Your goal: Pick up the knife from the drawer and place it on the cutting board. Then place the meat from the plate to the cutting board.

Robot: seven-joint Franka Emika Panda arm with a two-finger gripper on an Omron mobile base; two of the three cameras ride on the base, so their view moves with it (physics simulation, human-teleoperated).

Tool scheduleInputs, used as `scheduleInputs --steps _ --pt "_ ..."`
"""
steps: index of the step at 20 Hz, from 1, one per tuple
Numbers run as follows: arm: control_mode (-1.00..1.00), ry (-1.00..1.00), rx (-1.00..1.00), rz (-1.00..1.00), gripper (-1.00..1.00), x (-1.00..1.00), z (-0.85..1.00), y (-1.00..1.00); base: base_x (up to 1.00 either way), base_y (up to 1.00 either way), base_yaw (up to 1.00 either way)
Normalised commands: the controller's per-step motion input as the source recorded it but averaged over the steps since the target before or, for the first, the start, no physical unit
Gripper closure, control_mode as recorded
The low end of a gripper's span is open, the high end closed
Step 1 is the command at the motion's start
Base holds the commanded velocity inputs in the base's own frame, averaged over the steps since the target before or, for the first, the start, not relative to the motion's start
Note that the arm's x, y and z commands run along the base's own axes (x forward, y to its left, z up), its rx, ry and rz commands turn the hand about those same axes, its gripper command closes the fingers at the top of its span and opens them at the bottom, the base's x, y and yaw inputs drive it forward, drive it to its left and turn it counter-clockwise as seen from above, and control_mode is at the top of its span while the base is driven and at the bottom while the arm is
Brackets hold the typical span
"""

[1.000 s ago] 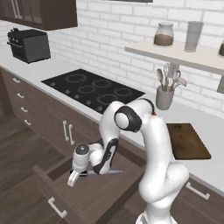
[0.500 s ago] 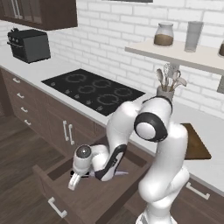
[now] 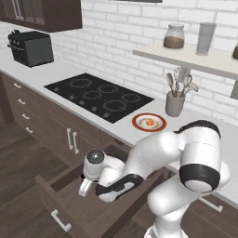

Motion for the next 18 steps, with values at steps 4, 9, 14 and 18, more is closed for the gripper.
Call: scheduleInputs --steps 4,9,14,18 --pt "-1.0 0.0 -0.1 -0.07 1.0 0.0 1.0 -0.02 0.0 0.0 0.0" --pt "-1.0 0.02 -0.12 -0.03 1.0 0.03 0.91 -0.14 0.0 0.0 0.0" --pt "-1.0 0.0 -0.04 0.0 1.0 0.0 0.36 -0.59 0.0 0.0 0.0" --pt "-1.0 0.0 0.0 0.0 1.0 0.07 0.08 -0.84 0.0 0.0 0.0"
